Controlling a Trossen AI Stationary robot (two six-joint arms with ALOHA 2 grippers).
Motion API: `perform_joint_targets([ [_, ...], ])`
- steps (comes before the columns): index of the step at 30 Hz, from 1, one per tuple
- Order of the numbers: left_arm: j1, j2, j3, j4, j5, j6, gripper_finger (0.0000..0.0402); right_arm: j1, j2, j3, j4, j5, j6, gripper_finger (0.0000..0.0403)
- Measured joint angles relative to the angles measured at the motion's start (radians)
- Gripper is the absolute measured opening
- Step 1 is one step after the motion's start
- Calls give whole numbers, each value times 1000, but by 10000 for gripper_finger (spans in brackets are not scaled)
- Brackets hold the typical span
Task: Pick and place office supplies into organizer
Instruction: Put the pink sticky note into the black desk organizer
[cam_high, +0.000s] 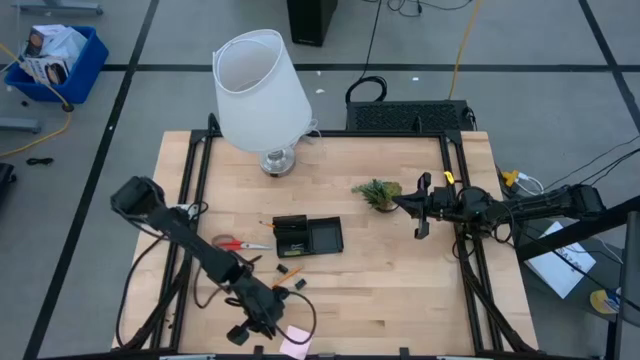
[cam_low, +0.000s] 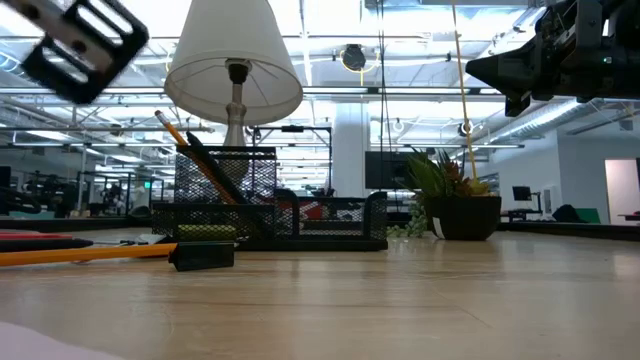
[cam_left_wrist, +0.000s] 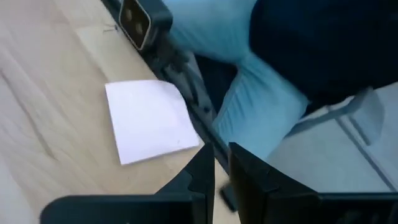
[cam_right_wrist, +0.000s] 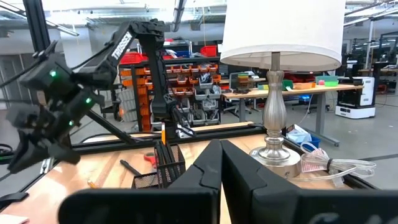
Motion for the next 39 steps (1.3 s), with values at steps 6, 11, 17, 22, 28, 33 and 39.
perform_joint_targets([
  [6, 0, 64, 5, 216, 98, -2, 9, 0, 0, 0, 0, 0, 0, 0],
  [11, 26, 127, 4, 251, 109, -38, 10, 0, 0, 0, 0, 0, 0, 0],
  [17, 56, 185, 5, 275, 87, -68, 7, 0, 0, 0, 0, 0, 0, 0],
  [22, 58, 215, 10, 278, 39, -64, 3, 0, 0, -1, -3, 0, 0, 0],
  [28, 47, 230, 11, 269, 22, -58, 7, 0, 0, -1, -2, 0, 0, 0],
  [33, 22, 230, 11, 264, -16, -27, 6, 0, 0, -1, 0, 0, 0, 0],
  [39, 5, 230, 11, 252, -73, -29, 5, 0, 0, -1, 0, 0, 0, 0],
])
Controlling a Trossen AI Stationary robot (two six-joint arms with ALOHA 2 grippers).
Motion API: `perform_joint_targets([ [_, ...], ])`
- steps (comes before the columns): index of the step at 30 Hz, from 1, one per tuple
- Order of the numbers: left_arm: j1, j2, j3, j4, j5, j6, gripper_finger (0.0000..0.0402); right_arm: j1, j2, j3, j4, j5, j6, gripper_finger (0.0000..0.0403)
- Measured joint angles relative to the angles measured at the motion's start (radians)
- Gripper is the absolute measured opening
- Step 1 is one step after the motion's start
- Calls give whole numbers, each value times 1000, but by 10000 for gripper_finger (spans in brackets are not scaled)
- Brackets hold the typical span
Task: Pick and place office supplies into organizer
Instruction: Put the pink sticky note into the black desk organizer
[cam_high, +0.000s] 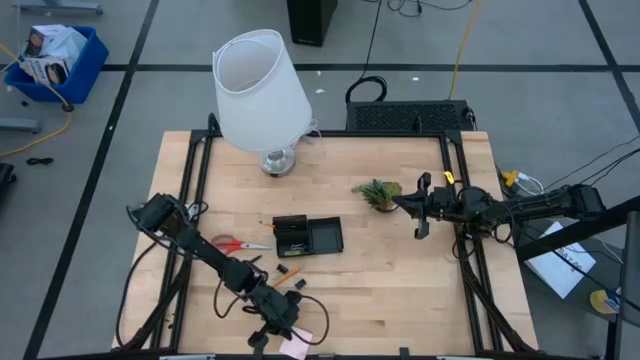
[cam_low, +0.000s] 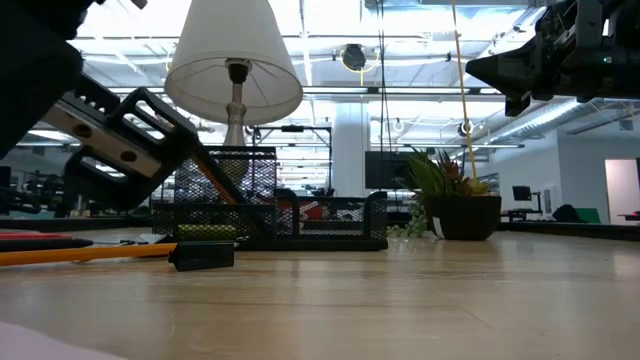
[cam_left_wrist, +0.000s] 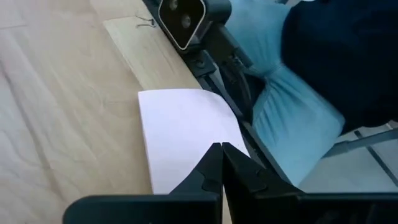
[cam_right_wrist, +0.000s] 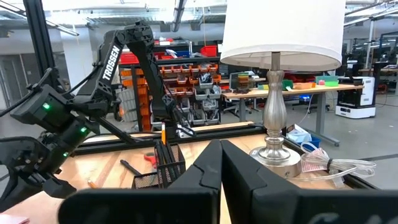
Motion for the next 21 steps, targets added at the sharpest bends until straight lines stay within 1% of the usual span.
perform_joint_targets([
  [5, 2, 5, 0, -24, -19, -10, 3, 0, 0, 0, 0, 0, 0, 0],
  [10, 2, 17, 0, 13, -19, -9, 3, 0, 0, 0, 0, 0, 0, 0],
  [13, 11, 44, -2, -7, -18, -21, 4, 0, 1, 0, 0, 0, 0, 0],
  [18, 18, 81, 3, 34, -6, -43, 3, 0, 0, 0, -3, 0, 0, 0],
  [21, 20, 88, 5, 38, -26, -51, 7, 0, 1, 0, -12, 0, 0, 0],
])
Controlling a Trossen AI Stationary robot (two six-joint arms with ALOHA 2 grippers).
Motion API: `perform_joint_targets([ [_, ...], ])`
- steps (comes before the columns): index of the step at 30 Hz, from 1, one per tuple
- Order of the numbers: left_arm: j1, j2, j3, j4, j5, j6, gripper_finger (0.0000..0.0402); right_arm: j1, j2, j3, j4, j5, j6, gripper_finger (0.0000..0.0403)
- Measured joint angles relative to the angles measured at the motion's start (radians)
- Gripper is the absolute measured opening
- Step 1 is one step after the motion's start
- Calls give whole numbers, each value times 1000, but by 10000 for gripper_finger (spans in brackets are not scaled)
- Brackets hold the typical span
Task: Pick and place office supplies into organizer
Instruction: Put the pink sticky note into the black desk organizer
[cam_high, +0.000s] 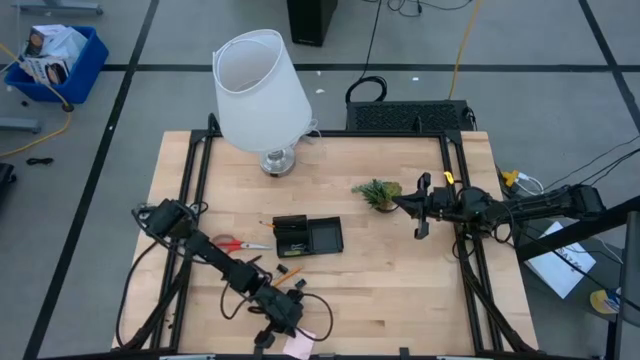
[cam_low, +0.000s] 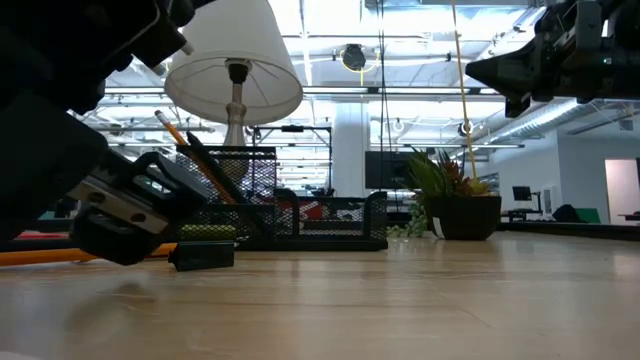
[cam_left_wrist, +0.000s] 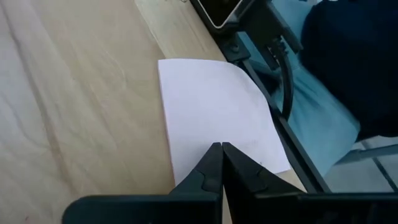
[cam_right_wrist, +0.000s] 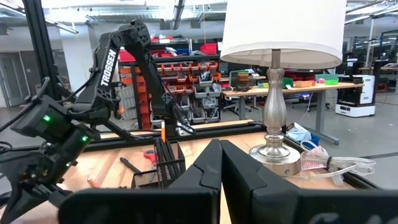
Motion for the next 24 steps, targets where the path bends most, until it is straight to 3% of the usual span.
perform_joint_targets([
  [4, 14, 0, 0, -8, -14, 0, 3, 0, -1, 0, 1, 0, 0, 0],
  [13, 61, 1, 0, -18, -175, -3, 14, 0, -1, 0, 1, 0, 0, 0],
  [18, 82, 1, 0, -20, -211, -12, 4, 0, -1, 0, 1, 0, 0, 0],
  [24, 96, 0, 0, -23, -299, -16, 19, 0, -1, 0, 1, 0, 0, 0],
])
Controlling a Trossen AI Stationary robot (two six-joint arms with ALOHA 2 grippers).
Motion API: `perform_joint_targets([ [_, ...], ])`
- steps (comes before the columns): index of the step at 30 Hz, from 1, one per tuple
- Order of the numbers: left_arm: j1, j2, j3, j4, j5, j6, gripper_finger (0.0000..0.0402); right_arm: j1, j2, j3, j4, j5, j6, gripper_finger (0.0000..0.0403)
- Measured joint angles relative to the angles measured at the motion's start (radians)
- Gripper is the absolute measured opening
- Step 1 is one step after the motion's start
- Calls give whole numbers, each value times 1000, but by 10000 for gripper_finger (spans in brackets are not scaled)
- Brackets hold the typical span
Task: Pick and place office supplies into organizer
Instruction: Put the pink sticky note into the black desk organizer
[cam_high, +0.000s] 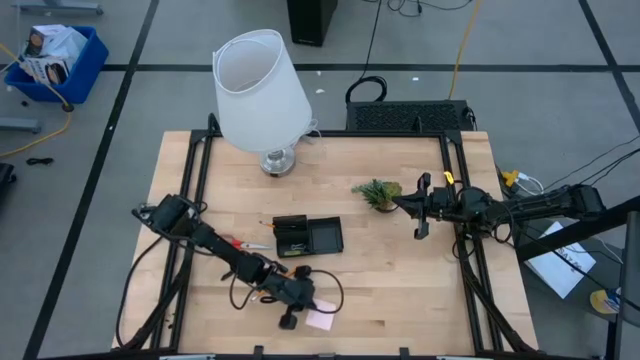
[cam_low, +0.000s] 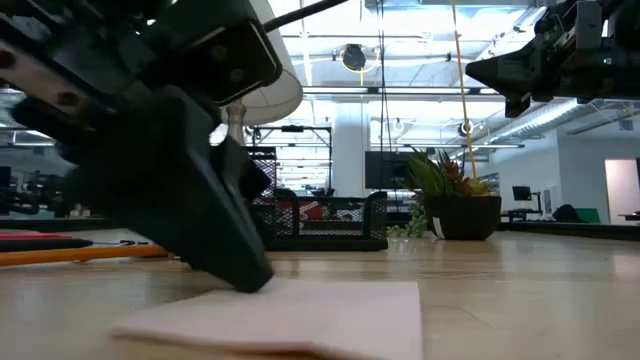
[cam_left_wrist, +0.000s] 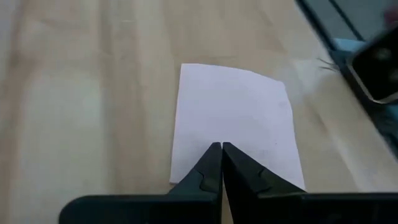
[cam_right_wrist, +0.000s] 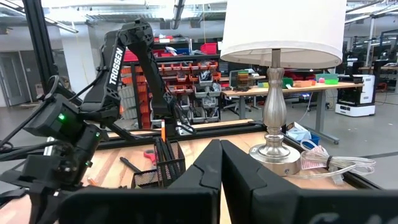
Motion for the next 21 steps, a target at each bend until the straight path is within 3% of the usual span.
perform_joint_targets([
  [10, 5, -42, -5, -19, -145, 4, 5, 0, 0, 0, 0, 0, 0, 0],
  [16, -11, -125, -3, -3, -124, 25, 42, 0, 0, 0, 4, 0, 0, 0],
  [21, -56, -172, -4, 12, -154, 141, 86, 0, 0, 0, 4, 0, 0, 0],
])
